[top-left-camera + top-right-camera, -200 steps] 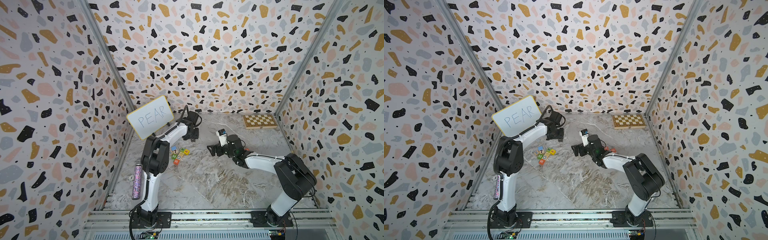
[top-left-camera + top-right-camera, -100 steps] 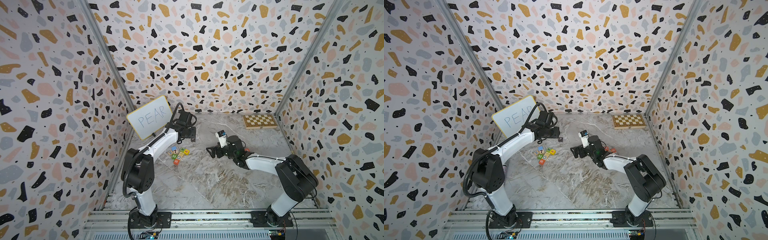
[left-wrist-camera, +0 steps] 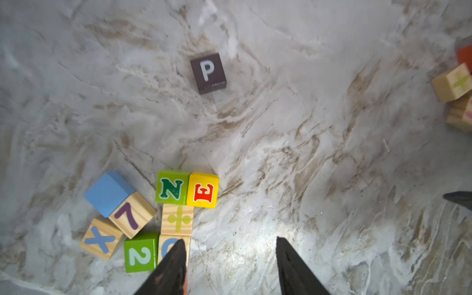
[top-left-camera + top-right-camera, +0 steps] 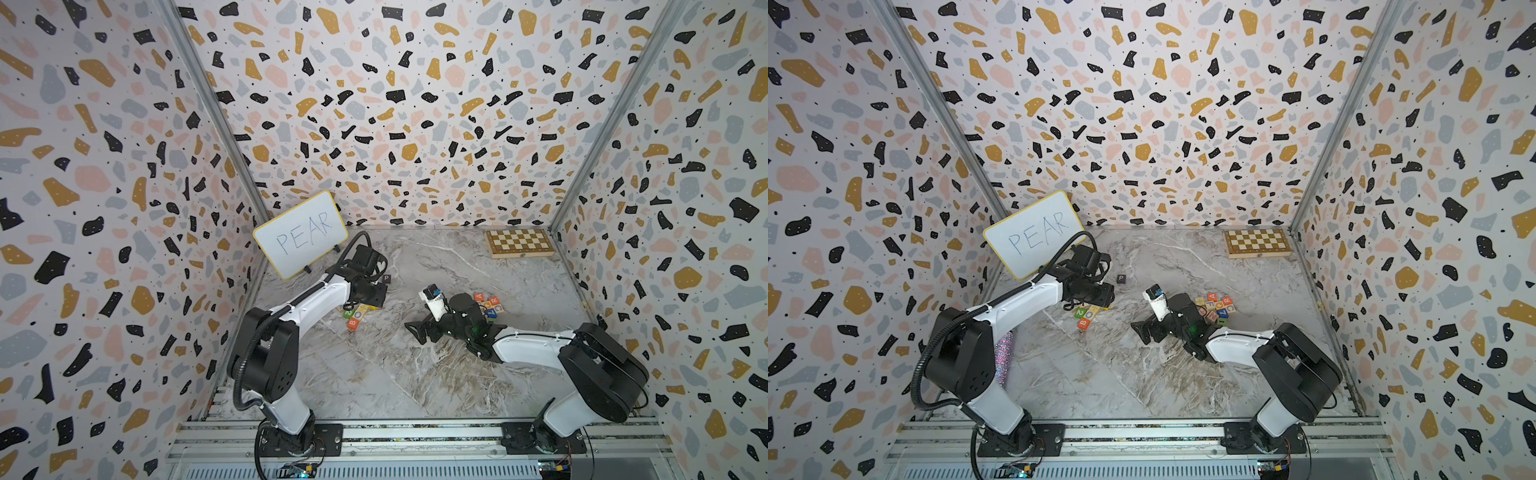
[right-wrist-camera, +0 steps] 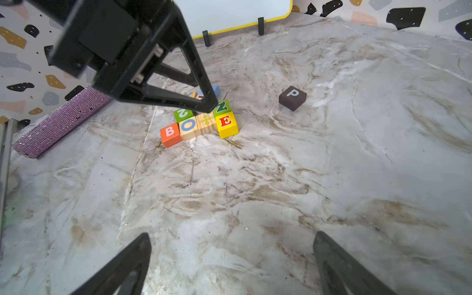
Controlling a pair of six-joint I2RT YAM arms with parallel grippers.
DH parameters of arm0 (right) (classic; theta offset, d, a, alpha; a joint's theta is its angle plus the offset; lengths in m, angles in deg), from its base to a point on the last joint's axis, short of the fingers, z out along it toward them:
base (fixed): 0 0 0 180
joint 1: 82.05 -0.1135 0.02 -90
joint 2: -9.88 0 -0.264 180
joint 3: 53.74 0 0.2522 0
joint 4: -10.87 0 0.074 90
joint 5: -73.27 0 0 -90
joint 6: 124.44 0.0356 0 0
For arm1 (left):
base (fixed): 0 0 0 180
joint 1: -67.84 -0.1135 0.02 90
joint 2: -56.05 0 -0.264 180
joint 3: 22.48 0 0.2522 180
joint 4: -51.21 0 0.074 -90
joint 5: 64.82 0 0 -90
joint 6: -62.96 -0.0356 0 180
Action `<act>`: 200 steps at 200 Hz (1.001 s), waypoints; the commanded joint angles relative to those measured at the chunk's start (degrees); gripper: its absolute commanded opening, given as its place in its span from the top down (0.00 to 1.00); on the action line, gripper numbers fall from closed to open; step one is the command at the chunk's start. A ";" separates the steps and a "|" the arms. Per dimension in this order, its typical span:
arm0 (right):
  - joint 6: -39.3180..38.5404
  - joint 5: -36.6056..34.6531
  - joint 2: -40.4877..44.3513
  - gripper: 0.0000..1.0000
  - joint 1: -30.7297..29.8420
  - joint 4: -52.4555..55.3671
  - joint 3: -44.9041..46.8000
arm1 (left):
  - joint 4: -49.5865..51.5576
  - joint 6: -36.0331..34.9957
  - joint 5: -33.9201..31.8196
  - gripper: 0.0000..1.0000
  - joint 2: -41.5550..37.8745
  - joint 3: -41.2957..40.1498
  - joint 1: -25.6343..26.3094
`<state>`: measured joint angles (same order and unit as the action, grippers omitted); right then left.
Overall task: Spell the uppercase word “pear” with letter blocks
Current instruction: Pick up the letter block from the center of the board.
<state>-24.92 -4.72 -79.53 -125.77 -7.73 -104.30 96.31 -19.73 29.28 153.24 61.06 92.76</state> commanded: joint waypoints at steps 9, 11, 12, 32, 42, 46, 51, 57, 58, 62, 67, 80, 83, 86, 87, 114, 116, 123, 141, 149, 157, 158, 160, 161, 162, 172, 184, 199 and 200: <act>0.03 -0.96 1.12 0.01 0.04 -4.16 0.82 | -0.04 -2.74 1.81 0.47 3.26 0.42 -0.12; 0.03 -0.99 1.09 0.01 0.04 -4.19 0.89 | -0.04 -2.81 1.93 0.47 3.55 0.55 -0.18; 0.05 -1.01 1.17 0.01 0.04 -4.24 0.96 | 0.00 -2.77 1.95 0.47 3.68 0.59 -0.16; 0.94 -1.11 1.27 0.01 0.21 -5.19 1.77 | 0.98 -1.82 1.54 0.47 5.92 1.76 -1.45; 1.26 -0.70 1.12 0.01 0.39 -5.15 1.58 | 1.19 -1.50 0.75 0.46 6.47 1.89 -2.26; 1.50 -0.60 1.03 0.01 0.54 -5.02 1.51 | 1.06 -1.45 0.48 0.46 6.56 1.85 -2.55; 1.77 -0.44 0.92 0.01 0.72 -4.96 1.55 | 0.93 -1.38 -0.05 0.46 6.61 1.85 -2.87; 1.99 -0.09 0.82 0.01 0.99 -4.92 1.52 | 0.80 -1.63 -0.56 0.46 6.76 1.85 -3.11; 2.08 -0.03 0.82 0.01 1.05 -4.91 1.54 | 0.82 -1.66 -0.61 0.46 6.77 1.90 -3.16; 2.38 0.11 0.75 0.01 1.28 -5.05 1.49 | 0.83 -1.94 -0.70 0.45 6.94 1.98 -3.41; 2.62 0.25 0.66 0.01 1.53 -5.07 1.55 | 0.83 -2.24 -0.67 0.45 7.19 2.14 -3.63; 3.12 0.50 0.53 0.01 2.10 -5.11 1.53 | 1.09 -2.69 -0.33 0.44 8.28 2.93 -3.91; 3.21 0.49 0.46 0.01 2.19 -5.17 1.59 | 1.30 -2.75 -0.32 0.44 8.52 3.25 -3.91; 3.22 0.50 0.43 0.01 2.26 -5.25 1.61 | 1.40 -2.84 -0.24 0.44 8.74 3.44 -3.89; 3.27 0.44 0.40 0.01 2.25 -5.25 1.63 | 1.43 -2.88 -0.19 0.44 8.82 3.53 -3.90; 3.63 0.56 -0.16 0.00 2.42 -5.51 1.55 | 1.58 -3.25 -0.17 0.42 10.28 4.44 -3.92; 3.66 0.58 -0.18 0.00 2.42 -5.47 1.51 | 1.61 -3.37 -0.19 0.42 10.34 4.41 -3.90; 3.79 0.67 -0.17 0.01 2.42 -5.56 1.47 | 1.70 -3.41 -0.60 0.42 10.50 4.56 -3.87; 3.91 0.78 -0.16 0.01 2.42 -6.00 1.70 | 1.57 -3.97 -1.10 0.42 11.06 4.93 -3.83; 4.02 0.75 -0.30 0.01 2.42 -6.12 1.73 | 1.36 -3.96 -1.20 0.42 11.39 5.11 -3.91; 4.17 0.83 -0.42 0.01 2.46 -6.18 1.71 | 1.22 -4.02 -1.20 0.42 11.89 5.52 -3.84; 4.18 0.87 -0.46 0.01 2.44 -6.16 1.72 | 1.25 -4.04 -1.15 0.42 11.93 5.62 -3.88; 4.26 0.94 -0.54 0.00 2.47 -6.21 1.77 | 1.34 -3.99 -1.19 0.42 12.07 5.70 -3.85; 4.22 0.97 -0.52 0.00 2.44 -6.26 1.70 | 1.35 -4.02 -1.15 0.42 12.15 5.75 -3.84; 4.30 1.03 -0.60 0.00 2.47 -6.29 1.72 | 1.36 -4.04 -1.17 0.42 12.20 5.78 -3.84; 4.45 1.17 -0.75 0.01 2.50 -6.29 1.56 | 1.40 -3.89 -1.20 0.43 12.82 6.50 -3.89; 4.51 1.34 -0.77 0.01 2.50 -6.09 1.47 | 1.20 -3.70 -1.20 0.43 13.58 7.33 -3.87; 4.46 1.27 -0.35 0.00 2.50 -6.13 1.73 | 1.45 -3.61 -1.41 0.44 14.35 8.32 -3.84; 4.46 1.27 -0.39 0.01 2.50 -6.13 1.73 | 1.45 -3.57 -1.44 0.44 14.43 8.34 -3.84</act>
<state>-20.99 -4.11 -80.38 -123.30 -13.02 -102.71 97.36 -23.01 28.67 166.35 67.29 88.78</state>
